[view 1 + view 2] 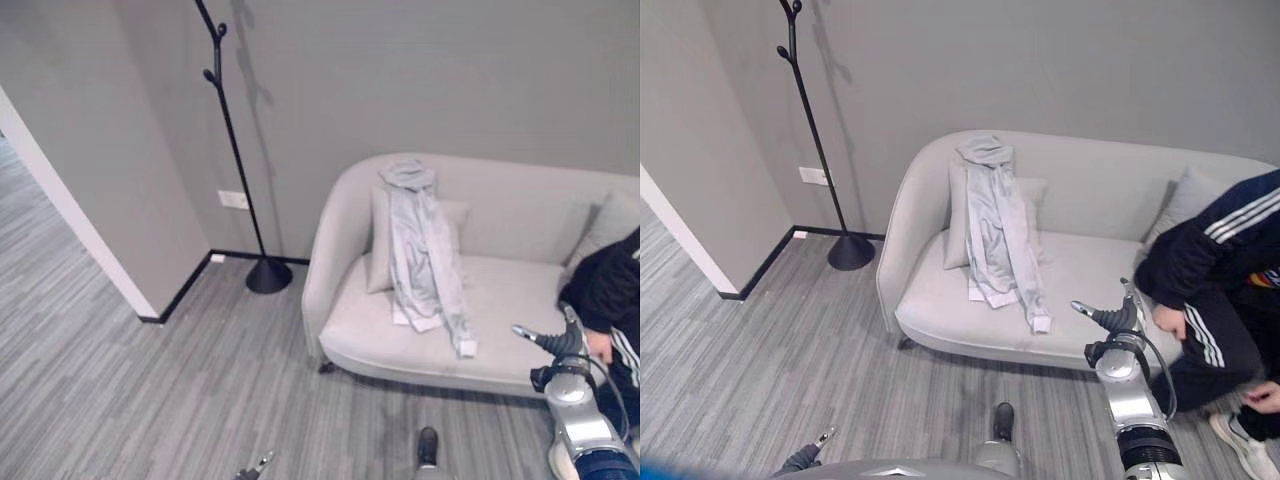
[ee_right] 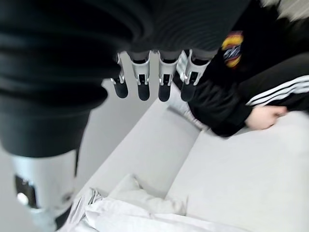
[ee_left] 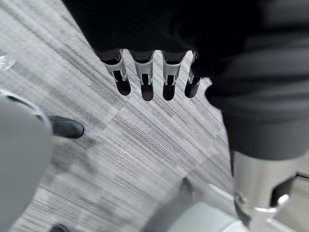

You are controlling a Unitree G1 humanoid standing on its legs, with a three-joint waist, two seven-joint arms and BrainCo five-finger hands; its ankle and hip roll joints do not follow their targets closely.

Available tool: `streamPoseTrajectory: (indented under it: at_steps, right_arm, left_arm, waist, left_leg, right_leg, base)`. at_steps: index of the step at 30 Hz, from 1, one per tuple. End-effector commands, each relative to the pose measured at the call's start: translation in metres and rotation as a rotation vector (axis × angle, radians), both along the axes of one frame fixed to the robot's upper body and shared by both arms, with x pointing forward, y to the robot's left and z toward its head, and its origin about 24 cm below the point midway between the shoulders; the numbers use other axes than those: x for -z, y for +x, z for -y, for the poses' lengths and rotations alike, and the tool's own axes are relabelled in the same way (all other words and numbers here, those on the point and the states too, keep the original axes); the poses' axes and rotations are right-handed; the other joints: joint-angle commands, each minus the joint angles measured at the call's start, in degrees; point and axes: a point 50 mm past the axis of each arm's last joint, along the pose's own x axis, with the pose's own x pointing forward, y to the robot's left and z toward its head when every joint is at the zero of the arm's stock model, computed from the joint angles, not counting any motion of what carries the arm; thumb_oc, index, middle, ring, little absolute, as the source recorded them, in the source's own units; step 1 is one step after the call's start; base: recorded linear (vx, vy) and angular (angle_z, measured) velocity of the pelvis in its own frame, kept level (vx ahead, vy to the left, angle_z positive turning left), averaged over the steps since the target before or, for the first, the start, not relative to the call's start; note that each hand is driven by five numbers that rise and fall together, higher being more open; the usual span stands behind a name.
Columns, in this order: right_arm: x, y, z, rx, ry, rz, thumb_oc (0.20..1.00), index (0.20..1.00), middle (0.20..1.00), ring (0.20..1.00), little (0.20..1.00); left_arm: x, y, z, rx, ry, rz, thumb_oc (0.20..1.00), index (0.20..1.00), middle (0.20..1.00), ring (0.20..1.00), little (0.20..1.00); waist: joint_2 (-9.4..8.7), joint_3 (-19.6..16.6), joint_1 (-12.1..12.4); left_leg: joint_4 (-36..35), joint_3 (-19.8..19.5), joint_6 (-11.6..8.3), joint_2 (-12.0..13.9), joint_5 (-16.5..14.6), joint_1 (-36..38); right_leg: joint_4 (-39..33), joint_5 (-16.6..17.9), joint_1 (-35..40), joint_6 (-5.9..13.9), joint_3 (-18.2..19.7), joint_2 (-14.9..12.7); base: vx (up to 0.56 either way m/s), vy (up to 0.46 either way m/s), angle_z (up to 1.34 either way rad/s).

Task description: Hang the clothes on the sofa on the clothes rack.

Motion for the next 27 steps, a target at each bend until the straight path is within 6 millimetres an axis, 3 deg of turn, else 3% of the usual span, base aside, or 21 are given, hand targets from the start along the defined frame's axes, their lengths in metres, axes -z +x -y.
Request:
streamPoseTrajectory:
  at_steps: [1,2,5,7,8,9,10,12,13,15,21,22,26,27]
  right_arm:
    - [-0.041,0.037,0.002,-0.12,-0.115,0.109,1.0,1.0,1.0,1.0,1.0]
    - [-0.041,0.037,0.002,-0.12,-0.115,0.109,1.0,1.0,1.0,1.0,1.0]
    - [-0.041,0.047,-0.002,-0.156,-0.13,0.095,1.0,1.0,1.0,1.0,1.0]
    - [-0.046,0.066,-0.009,-0.185,-0.142,0.089,1.0,1.0,1.0,1.0,1.0]
    - [-0.046,0.067,-0.009,-0.186,-0.142,0.09,1.0,1.0,1.0,1.0,1.0]
    - [-0.052,0.083,-0.019,-0.19,-0.158,0.108,1.0,1.0,1.0,1.0,1.0]
    - [-0.053,0.084,-0.019,-0.191,-0.158,0.11,1.0,1.0,1.0,1.0,1.0]
    - [-0.059,0.101,-0.03,-0.175,-0.167,0.131,1.0,1.0,1.0,1.0,1.0]
    - [-0.071,0.118,-0.037,-0.137,-0.139,0.165,1.0,1.0,1.0,1.0,1.0]
    - [-0.077,0.123,-0.037,-0.121,-0.124,0.18,1.0,1.0,1.0,1.0,1.0]
    - [-0.113,0.143,-0.024,-0.025,-0.153,0.234,1.0,1.0,1.0,1.0,1.0]
    - [-0.127,0.142,-0.009,0.063,-0.227,0.254,1.0,1.0,1.0,1.0,1.0]
    - [-0.136,0.139,0.004,0.137,-0.296,0.272,1.0,1.0,1.0,1.0,1.0]
    - [-0.146,0.133,0.014,0.242,-0.384,0.331,1.0,1.0,1.0,1.0,1.0]
  left_arm:
    - [-0.006,0.015,-0.009,0.064,0.05,0.055,1.0,1.0,1.0,1.0,1.0]
    - [-0.006,0.015,-0.009,0.064,0.05,0.055,1.0,1.0,1.0,1.0,1.0]
    - [-0.005,0.021,0.0,0.144,0.041,0.06,1.0,1.0,1.0,1.0,1.0]
    - [-0.01,0.045,0.01,0.25,0.045,0.122,1.0,1.0,1.0,1.0,1.0]
    - [-0.01,0.046,0.01,0.249,0.045,0.124,1.0,1.0,1.0,1.0,1.0]
    - [-0.017,0.07,0.018,0.315,0.06,0.208,1.0,1.0,1.0,1.0,1.0]
    - [-0.018,0.071,0.019,0.314,0.06,0.209,1.0,1.0,1.0,1.0,1.0]
    - [-0.029,0.097,0.031,0.377,0.067,0.32,1.0,1.0,1.0,1.0,1.0]
    - [-0.045,0.125,0.042,0.446,0.086,0.436,1.0,1.0,1.0,1.0,1.0]
    - [-0.05,0.132,0.046,0.48,0.094,0.473,1.0,1.0,1.0,1.0,1.0]
    - [-0.074,0.155,0.058,0.637,0.158,0.611,1.0,1.0,1.0,1.0,1.0]
    - [-0.081,0.163,0.062,0.641,0.167,0.651,1.0,1.0,1.0,1.0,1.0]
    - [-0.084,0.168,0.064,0.632,0.181,0.667,1.0,1.0,1.0,1.0,1.0]
    - [-0.091,0.178,0.07,0.614,0.193,0.695,1.0,1.0,1.0,1.0,1.0]
  waist:
    - [2.17,-0.6,-0.8]
    - [2.21,-0.6,-0.8]
    - [4.26,-0.6,-1.2]
    - [5.64,0.9,-1.3]
    - [5.68,0.8,-1.3]
    - [6.55,2.7,-0.9]
    - [6.52,2.6,-0.9]
    - [7.5,4.9,0.2]
    - [8.76,7.5,1.1]
    - [9.25,8.2,1.5]
    - [12.9,11.5,3.6]
    - [14.51,12.4,4.4]
    - [15.27,12.8,4.8]
    - [16.27,12.7,4.8]
  left_leg:
    - [3.6,-6.4,-0.96,4.8,-7.9,0.7]
    - [3.5,-6.4,-0.97,4.8,-7.9,0.6]
    - [3.3,-7.3,-2.13,8.6,-7.2,-0.4]
    - [3.3,-7.9,-2.69,11.0,-6.0,-3.9]
    - [3.3,-8.0,-2.72,11.1,-6.0,-4.1]
    - [3.1,-8.3,-2.86,11.5,-5.2,-6.4]
    - [3.1,-8.3,-2.87,11.4,-5.2,-6.6]
    - [3.1,-9.0,-2.98,11.1,-4.6,-9.5]
    - [2.9,-10.0,-3.34,10.6,-3.4,-12.8]
    - [2.8,-10.4,-3.5,10.3,-2.9,-14.0]
    - [1.7,-13.0,-4.39,9.1,-0.9,-20.7]
    - [1.3,-14.1,-4.8,9.5,-0.3,-22.4]
    - [0.8,-15.0,-5.1,9.6,0.3,-23.2]
    - [0.6,-16.4,-5.45,9.8,0.7,-24.4]
  right_leg:
    - [2.9,4.5,-6.4,1.08,1.2,0.4]
    - [3.0,4.5,-6.4,1.07,1.1,0.4]
    - [9.1,-0.2,-10.4,-0.53,-1.0,1.8]
    - [12.6,-1.7,-15.1,-1.3,-1.6,2.4]
    - [12.8,-1.8,-15.4,-1.33,-1.6,2.4]
    - [14.4,-1.7,-18.7,-1.39,-1.5,2.2]
    - [14.6,-1.8,-19.0,-1.41,-1.4,2.1]
    - [15.7,-1.8,-21.8,-1.38,-1.3,1.3]
    - [15.8,-1.4,-24.4,-1.34,-0.8,0.3]
    - [15.6,-1.1,-25.2,-1.26,-0.9,-0.2]
    - [16.0,-0.1,-30.5,-0.86,-1.6,-2.7]
    - [18.9,-1.4,-32.9,-0.81,-2.1,-3.4]
    - [20.7,-2.2,-34.2,-0.74,-2.3,-4.0]
    - [22.9,-3.4,-36.2,-0.65,-3.1,-4.9]
  base:
    - [0.18,-0.14,0.81]
    - [0.16,-0.12,0.66]
    - [0.14,-0.153,0.11]
    - [0.01,-0.129,0.14]
    - [-0.07,-0.037,0.31]
    - [-0.04,-0.02,0.25]
    - [-0.08,-0.011,0.19]
    - [-0.13,0.03,0.05]
    - [-0.14,0.038,0.12]
    - [-0.08,0.021,0.36]
    - [-0.01,0.0,0.24]
    - [0.0,-0.039,0.23]
    - [0.01,-0.034,0.46]
    - [0.01,-0.048,0.2]
